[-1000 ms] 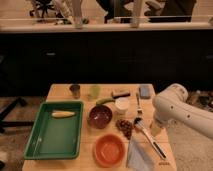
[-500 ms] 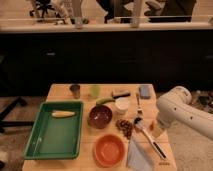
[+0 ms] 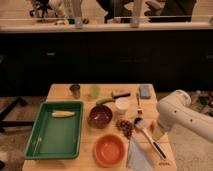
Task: Place brush in purple bowl
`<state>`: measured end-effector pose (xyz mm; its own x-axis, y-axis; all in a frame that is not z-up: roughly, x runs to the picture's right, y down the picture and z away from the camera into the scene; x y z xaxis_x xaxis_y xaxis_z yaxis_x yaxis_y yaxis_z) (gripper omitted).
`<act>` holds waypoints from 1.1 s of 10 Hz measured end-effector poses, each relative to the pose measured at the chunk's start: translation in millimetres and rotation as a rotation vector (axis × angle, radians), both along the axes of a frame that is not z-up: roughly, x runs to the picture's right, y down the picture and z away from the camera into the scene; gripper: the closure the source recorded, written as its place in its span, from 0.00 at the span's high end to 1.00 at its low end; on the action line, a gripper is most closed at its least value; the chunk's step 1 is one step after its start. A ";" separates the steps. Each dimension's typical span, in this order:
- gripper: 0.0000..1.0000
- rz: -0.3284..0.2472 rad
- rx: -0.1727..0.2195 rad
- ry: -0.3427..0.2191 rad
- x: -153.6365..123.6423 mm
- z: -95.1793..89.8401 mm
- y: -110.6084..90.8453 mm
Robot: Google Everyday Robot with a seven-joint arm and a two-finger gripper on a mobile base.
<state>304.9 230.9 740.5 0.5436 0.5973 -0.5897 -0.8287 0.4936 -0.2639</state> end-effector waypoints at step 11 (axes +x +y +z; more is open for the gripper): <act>0.80 0.099 -0.110 -0.116 -20.5 4.8 36.5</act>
